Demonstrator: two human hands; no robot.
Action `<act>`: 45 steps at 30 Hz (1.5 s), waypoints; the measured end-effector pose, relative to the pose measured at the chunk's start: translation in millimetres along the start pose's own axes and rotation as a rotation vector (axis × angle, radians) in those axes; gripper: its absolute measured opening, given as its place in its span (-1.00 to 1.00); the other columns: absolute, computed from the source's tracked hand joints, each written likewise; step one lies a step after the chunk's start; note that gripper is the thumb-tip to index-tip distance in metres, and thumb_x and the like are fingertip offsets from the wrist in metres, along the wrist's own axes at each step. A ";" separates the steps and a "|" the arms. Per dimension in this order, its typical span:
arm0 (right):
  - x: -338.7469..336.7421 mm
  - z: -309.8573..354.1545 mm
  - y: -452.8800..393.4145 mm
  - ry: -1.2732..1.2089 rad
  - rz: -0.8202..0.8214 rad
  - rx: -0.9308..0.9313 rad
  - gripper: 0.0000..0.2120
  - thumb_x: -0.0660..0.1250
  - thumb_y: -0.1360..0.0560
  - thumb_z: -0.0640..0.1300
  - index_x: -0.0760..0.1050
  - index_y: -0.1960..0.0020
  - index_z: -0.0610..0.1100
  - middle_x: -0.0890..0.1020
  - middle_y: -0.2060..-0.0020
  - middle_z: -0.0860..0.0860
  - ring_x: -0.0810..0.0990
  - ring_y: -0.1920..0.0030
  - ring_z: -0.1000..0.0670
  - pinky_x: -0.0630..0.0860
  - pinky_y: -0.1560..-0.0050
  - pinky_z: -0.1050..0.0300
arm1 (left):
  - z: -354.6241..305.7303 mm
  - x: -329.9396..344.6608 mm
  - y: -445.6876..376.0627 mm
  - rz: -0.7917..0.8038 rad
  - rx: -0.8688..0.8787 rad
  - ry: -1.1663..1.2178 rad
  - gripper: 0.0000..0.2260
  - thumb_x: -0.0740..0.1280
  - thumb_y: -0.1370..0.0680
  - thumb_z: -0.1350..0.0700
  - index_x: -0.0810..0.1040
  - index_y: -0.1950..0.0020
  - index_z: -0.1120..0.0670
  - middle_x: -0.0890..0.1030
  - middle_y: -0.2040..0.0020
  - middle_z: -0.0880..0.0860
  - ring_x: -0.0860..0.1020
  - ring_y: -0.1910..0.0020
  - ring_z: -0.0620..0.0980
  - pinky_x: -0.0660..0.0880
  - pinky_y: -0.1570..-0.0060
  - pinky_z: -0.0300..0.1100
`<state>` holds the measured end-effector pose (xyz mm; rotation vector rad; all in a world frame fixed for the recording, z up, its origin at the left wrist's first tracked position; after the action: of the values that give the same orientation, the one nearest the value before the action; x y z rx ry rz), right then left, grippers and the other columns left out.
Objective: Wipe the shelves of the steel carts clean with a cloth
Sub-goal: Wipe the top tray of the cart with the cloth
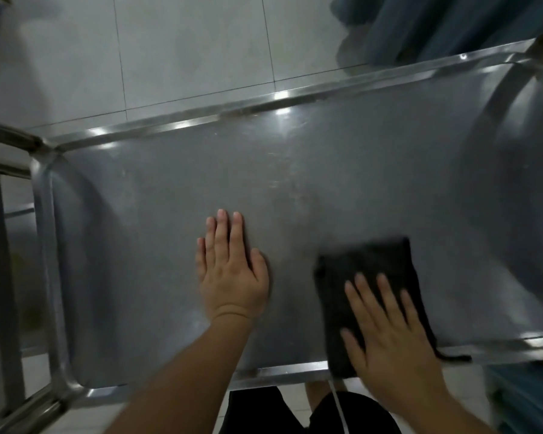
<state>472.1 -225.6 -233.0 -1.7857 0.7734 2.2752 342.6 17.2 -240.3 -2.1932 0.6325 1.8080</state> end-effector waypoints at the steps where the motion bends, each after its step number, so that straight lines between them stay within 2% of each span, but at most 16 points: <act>1: 10.1 4.2 26.1 0.015 0.037 -0.006 -0.35 -0.03 -0.67 0.23 0.08 -0.69 -0.02 0.11 -0.67 0.01 0.11 -0.65 -0.16 0.09 -0.59 -0.28 | -0.9 -0.2 0.1 -0.003 0.006 0.002 -0.38 0.08 -0.65 -0.09 0.13 -0.72 0.00 0.11 -0.73 0.02 -0.02 -0.71 -0.01 -0.12 -0.67 0.01; 3: 20.6 5.9 45.5 0.028 0.095 0.000 -0.35 -0.04 -0.66 0.24 0.10 -0.68 0.01 0.15 -0.66 0.02 0.16 -0.64 -0.15 0.07 -0.60 -0.24 | -1.7 -1.0 -0.3 -0.014 0.009 0.013 -0.38 0.09 -0.64 -0.08 0.15 -0.72 0.01 0.12 -0.72 0.03 -0.01 -0.71 0.00 -0.13 -0.67 0.00; 6: 11.5 10.9 13.0 0.031 0.078 -0.041 -0.35 -0.01 -0.66 0.23 0.09 -0.69 0.00 0.12 -0.67 0.02 0.12 -0.65 -0.14 0.07 -0.60 -0.26 | -2.0 -2.6 -0.4 -0.029 0.008 0.026 -0.38 0.10 -0.64 -0.07 0.20 -0.71 0.03 0.14 -0.72 0.04 0.04 -0.71 0.03 -0.10 -0.67 0.02; 10: -24.8 32.9 -98.7 0.017 -0.052 -0.103 -0.33 0.09 -0.65 0.19 0.08 -0.69 -0.02 0.11 -0.67 0.01 0.03 -0.67 -0.10 0.06 -0.61 -0.26 | -2.6 -2.8 -1.8 -0.047 0.008 0.025 -0.39 0.11 -0.64 -0.07 0.21 -0.71 0.04 0.16 -0.71 0.04 0.05 -0.71 0.02 -0.07 -0.67 0.04; 12: -47.8 38.8 -172.8 0.022 -0.093 -0.091 -0.33 0.06 -0.65 0.21 0.06 -0.69 0.00 0.09 -0.67 0.02 0.00 -0.67 -0.08 0.00 -0.62 -0.21 | -3.0 -2.2 -2.6 -0.044 0.007 0.025 -0.38 0.11 -0.64 -0.07 0.20 -0.71 0.04 0.15 -0.72 0.04 0.04 -0.71 0.02 -0.05 -0.67 0.06; 15: -78.1 39.1 -275.7 -0.001 -0.088 -0.066 -0.32 -0.07 -0.64 0.25 -0.07 -0.70 0.03 -0.03 -0.69 0.04 -0.12 -0.67 -0.06 -0.14 -0.64 -0.15 | -1.8 -2.3 -3.1 -0.045 -0.003 0.023 -0.38 0.12 -0.63 -0.07 0.21 -0.71 0.03 0.16 -0.72 0.03 0.04 -0.71 0.01 -0.05 -0.67 0.05; 19: -94.0 38.6 -326.2 -0.001 -0.095 -0.039 -0.31 -0.13 -0.65 0.25 -0.19 -0.69 0.02 -0.13 -0.69 0.03 -0.21 -0.66 -0.08 -0.22 -0.63 -0.15 | -1.3 -2.2 -3.4 -0.037 -0.004 0.024 -0.38 0.11 -0.63 -0.07 0.21 -0.71 0.02 0.16 -0.72 0.03 0.05 -0.71 0.02 -0.04 -0.67 0.06; 23: -75.2 51.7 -264.5 0.012 -0.095 -0.076 -0.32 -0.09 -0.66 0.21 -0.06 -0.70 -0.05 -0.02 -0.69 -0.02 -0.11 -0.67 -0.12 -0.12 -0.64 -0.19 | -2.9 -5.9 -2.3 -0.021 -0.016 0.040 -0.37 0.11 -0.62 -0.06 0.22 -0.70 0.03 0.17 -0.71 0.03 0.07 -0.70 0.03 -0.04 -0.67 0.06; 25: -55.3 59.5 -199.9 0.021 -0.107 -0.119 -0.33 0.00 -0.66 0.19 0.02 -0.70 -0.06 0.05 -0.68 -0.03 -0.05 -0.67 -0.13 -0.05 -0.63 -0.21 | -3.5 -4.4 -2.8 0.009 -0.010 0.049 -0.38 0.11 -0.63 -0.06 0.18 -0.71 0.02 0.13 -0.72 0.02 0.03 -0.71 0.01 -0.08 -0.67 0.04; 30: 5.9 64.3 -30.4 -0.006 -0.039 -0.211 -0.32 0.12 -0.66 0.17 0.02 -0.70 -0.02 0.04 -0.68 0.02 -0.01 -0.67 -0.10 0.09 -0.59 -0.27 | -2.0 -4.6 -3.3 0.034 -0.020 0.060 -0.38 0.14 -0.65 -0.05 0.16 -0.72 0.01 0.10 -0.73 0.01 -0.01 -0.71 0.01 -0.12 -0.67 0.03; 33: 12.8 41.8 8.6 0.018 -0.004 -0.270 -0.35 0.11 -0.66 0.17 0.06 -0.69 0.04 0.06 -0.68 0.08 0.04 -0.67 -0.05 0.07 -0.61 -0.20 | -2.2 -5.0 -2.4 0.038 -0.017 0.052 -0.38 0.12 -0.65 -0.07 0.16 -0.72 0.01 0.11 -0.73 0.02 0.01 -0.71 0.02 -0.12 -0.67 0.02; 36: -0.9 -16.4 12.5 0.046 -0.034 -0.244 -0.36 0.13 -0.63 0.15 0.14 -0.67 0.05 0.13 -0.66 0.10 0.12 -0.65 -0.05 0.07 -0.61 -0.16 | -2.7 -9.6 -2.2 0.009 -0.022 0.058 -0.39 0.14 -0.65 -0.06 0.20 -0.72 0.02 0.15 -0.72 0.03 0.05 -0.71 0.03 -0.13 -0.66 -0.02; 39: -9.6 -121.0 22.3 0.067 -0.020 -0.069 -0.34 0.06 -0.63 0.20 0.07 -0.69 0.06 0.11 -0.67 0.10 0.12 -0.65 -0.10 0.05 -0.61 -0.16 | -4.9 -10.5 -1.5 0.006 -0.012 0.052 -0.40 0.13 -0.66 -0.06 0.19 -0.72 0.01 0.15 -0.72 0.03 0.05 -0.71 0.03 -0.11 -0.67 0.00; 42: -25.8 -229.7 43.7 0.012 -0.015 0.327 -0.32 -0.07 -0.64 0.24 0.00 -0.70 0.01 0.08 -0.68 0.00 0.09 -0.65 -0.19 0.06 -0.58 -0.27 | -4.4 -9.1 -0.7 0.017 -0.005 0.052 -0.39 0.12 -0.66 -0.07 0.18 -0.72 0.01 0.14 -0.72 0.03 0.03 -0.71 0.03 -0.09 -0.67 0.04; 45: -31.5 -255.0 60.8 -0.041 -0.060 0.641 -0.31 -0.08 -0.64 0.23 -0.05 -0.70 -0.01 0.09 -0.67 -0.10 0.03 -0.65 -0.21 0.01 -0.60 -0.30 | -4.9 -9.4 -0.5 0.019 -0.013 0.064 -0.39 0.12 -0.65 -0.07 0.19 -0.72 0.01 0.14 -0.72 0.04 0.04 -0.71 0.04 -0.08 -0.67 0.06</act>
<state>675.7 -393.5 -225.7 -1.4257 1.2410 1.7321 345.6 17.2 -230.2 -2.2686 0.6593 1.7625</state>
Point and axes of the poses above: each hand's wrist, its own y-axis away from the middle knuckle, its own x-axis out of the palm, z = x × y, the point moved 10 cm from there along -y, towards the middle knuckle
